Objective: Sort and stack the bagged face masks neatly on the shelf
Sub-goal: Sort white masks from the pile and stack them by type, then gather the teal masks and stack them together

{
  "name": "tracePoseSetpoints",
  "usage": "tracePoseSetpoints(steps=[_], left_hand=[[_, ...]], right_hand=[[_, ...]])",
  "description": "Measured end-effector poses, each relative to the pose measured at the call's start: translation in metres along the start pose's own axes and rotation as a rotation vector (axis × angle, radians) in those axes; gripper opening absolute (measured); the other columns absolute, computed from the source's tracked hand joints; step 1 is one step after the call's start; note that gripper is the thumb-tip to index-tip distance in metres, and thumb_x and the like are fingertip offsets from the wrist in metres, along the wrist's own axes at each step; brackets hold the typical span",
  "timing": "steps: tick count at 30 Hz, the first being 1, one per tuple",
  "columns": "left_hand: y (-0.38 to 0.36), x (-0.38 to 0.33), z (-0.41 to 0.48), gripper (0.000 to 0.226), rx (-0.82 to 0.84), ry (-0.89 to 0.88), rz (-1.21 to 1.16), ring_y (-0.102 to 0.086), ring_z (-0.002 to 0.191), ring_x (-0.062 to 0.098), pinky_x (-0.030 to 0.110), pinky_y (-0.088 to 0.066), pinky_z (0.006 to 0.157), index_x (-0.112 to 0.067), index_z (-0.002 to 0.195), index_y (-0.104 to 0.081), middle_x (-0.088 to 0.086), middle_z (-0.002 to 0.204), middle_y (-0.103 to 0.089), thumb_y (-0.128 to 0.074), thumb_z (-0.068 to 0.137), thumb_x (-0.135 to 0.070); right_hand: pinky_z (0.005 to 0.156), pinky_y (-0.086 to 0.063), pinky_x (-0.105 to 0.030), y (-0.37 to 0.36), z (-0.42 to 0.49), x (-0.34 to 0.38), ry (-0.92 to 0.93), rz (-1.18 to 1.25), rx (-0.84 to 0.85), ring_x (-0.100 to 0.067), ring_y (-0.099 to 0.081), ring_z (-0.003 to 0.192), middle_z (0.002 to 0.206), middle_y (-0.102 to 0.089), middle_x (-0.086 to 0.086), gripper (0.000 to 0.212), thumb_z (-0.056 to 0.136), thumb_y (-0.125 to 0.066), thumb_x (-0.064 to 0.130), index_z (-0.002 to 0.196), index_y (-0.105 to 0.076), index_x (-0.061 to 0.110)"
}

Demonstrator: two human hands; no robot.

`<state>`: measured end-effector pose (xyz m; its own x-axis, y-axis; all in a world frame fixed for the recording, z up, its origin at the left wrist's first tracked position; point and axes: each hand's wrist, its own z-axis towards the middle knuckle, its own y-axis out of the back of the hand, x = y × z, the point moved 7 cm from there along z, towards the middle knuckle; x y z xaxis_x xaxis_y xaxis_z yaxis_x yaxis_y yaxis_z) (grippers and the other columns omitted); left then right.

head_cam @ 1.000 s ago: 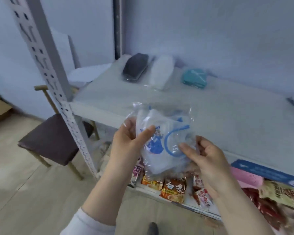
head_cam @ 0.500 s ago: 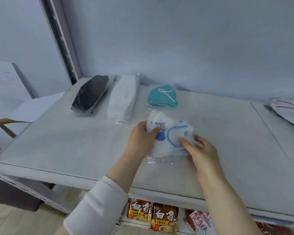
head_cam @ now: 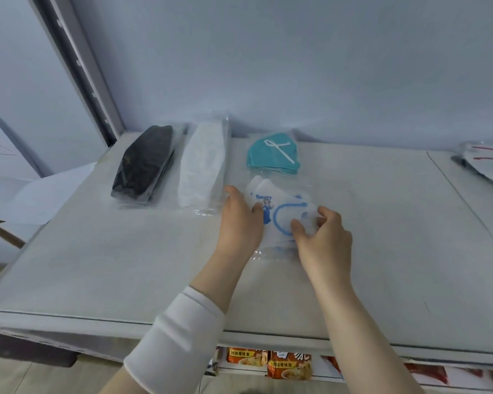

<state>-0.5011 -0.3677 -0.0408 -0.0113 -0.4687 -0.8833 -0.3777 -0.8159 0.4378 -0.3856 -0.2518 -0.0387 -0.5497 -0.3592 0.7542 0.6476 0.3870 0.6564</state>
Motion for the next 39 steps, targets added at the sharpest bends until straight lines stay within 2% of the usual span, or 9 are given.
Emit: tracePoseSetpoints(steps=[5,11,13,16,21,25,29,34,39], left_hand=[[-0.001,-0.01,-0.007,0.059,0.021,-0.131,0.134,-0.029,0.136,0.032,0.022,-0.02,0.097,0.004,0.146,-0.011,0.021,0.148,-0.028,-0.043,0.098,-0.008],[0.017,-0.032,-0.035,0.058,-0.156,-0.427,0.295,-0.02,0.14,0.024,0.01,-0.008,0.103,-0.002,0.148,-0.016,0.013,0.154,-0.023,-0.043,0.097,-0.005],[0.019,-0.047,-0.046,0.051,-0.23,-0.585,0.333,-0.034,0.134,0.032,0.014,-0.014,0.105,0.003,0.143,-0.033,0.019,0.146,-0.037,-0.046,0.094,-0.002],[-0.004,-0.067,-0.059,0.043,-0.219,-0.746,0.408,-0.053,0.12,0.039,0.037,-0.04,0.103,0.005,0.128,-0.053,0.023,0.13,-0.055,-0.047,0.087,-0.007],[-0.091,-0.105,-0.088,0.046,0.01,-0.792,0.589,-0.036,0.138,0.028,0.035,-0.025,0.112,-0.007,0.141,-0.042,0.011,0.147,-0.042,-0.047,0.095,-0.013],[-0.186,-0.131,-0.121,0.052,0.16,-0.832,0.75,-0.016,0.145,0.015,0.027,-0.007,0.115,-0.019,0.15,-0.02,-0.001,0.158,-0.02,-0.036,0.101,-0.025],[-0.305,-0.173,-0.189,0.054,0.287,-0.907,0.807,-0.017,0.145,0.017,0.031,-0.008,0.116,-0.021,0.15,-0.018,-0.001,0.158,-0.018,-0.036,0.101,-0.029],[-0.417,-0.228,-0.257,0.054,0.389,-1.003,0.837,-0.018,0.144,0.019,0.033,-0.007,0.115,-0.022,0.149,-0.021,0.0,0.157,-0.021,-0.039,0.1,-0.032],[-0.504,-0.269,-0.288,0.053,0.465,-1.08,0.817,-0.014,0.145,0.017,0.034,-0.005,0.116,-0.022,0.15,-0.02,-0.001,0.158,-0.018,-0.037,0.1,-0.032]], right_hand=[[0.099,-0.026,-0.028,-0.001,0.001,0.001,0.03,-0.075,-0.014,-0.031,-0.041,0.121,0.129,-0.05,-0.014,0.052,0.088,-0.059,0.032,0.131,-0.046,0.006],[0.104,-0.032,-0.032,0.006,0.003,-0.005,0.052,0.04,0.04,-0.027,-0.043,0.121,0.129,-0.05,-0.01,0.054,0.088,-0.059,0.034,0.133,-0.044,0.008],[0.105,-0.035,-0.037,0.016,0.004,-0.007,0.096,0.071,0.031,-0.027,-0.046,0.12,0.129,-0.05,-0.009,0.054,0.087,-0.06,0.033,0.133,-0.045,0.009],[0.105,-0.035,-0.038,0.046,0.007,-0.011,0.205,0.038,-0.027,-0.028,-0.047,0.119,0.129,-0.051,-0.009,0.048,0.087,-0.061,0.028,0.129,-0.05,0.008],[0.096,-0.029,-0.024,0.128,0.015,-0.05,0.328,-0.144,-0.125,-0.026,-0.037,0.123,0.129,-0.051,-0.007,0.046,0.089,-0.06,0.027,0.13,-0.049,0.01],[0.106,-0.03,-0.038,0.215,0.029,-0.108,0.375,-0.357,-0.207,-0.033,-0.038,0.129,0.13,-0.053,-0.013,0.045,0.087,-0.062,0.025,0.127,-0.052,0.007],[0.102,-0.035,-0.051,0.325,0.046,-0.201,0.338,-0.543,-0.265,-0.043,-0.041,0.127,0.124,-0.057,-0.02,0.043,0.081,-0.068,0.019,0.119,-0.057,0.002],[0.113,-0.019,-0.041,0.437,0.05,-0.295,0.193,-0.602,-0.278,-0.031,-0.02,0.142,0.142,-0.044,-0.011,0.047,0.09,-0.056,0.025,0.133,-0.046,0.01],[0.116,-0.017,-0.041,0.499,0.065,-0.362,0.087,-0.529,-0.322,-0.03,-0.019,0.143,0.142,-0.045,-0.012,0.048,0.091,-0.055,0.027,0.134,-0.046,0.009]])
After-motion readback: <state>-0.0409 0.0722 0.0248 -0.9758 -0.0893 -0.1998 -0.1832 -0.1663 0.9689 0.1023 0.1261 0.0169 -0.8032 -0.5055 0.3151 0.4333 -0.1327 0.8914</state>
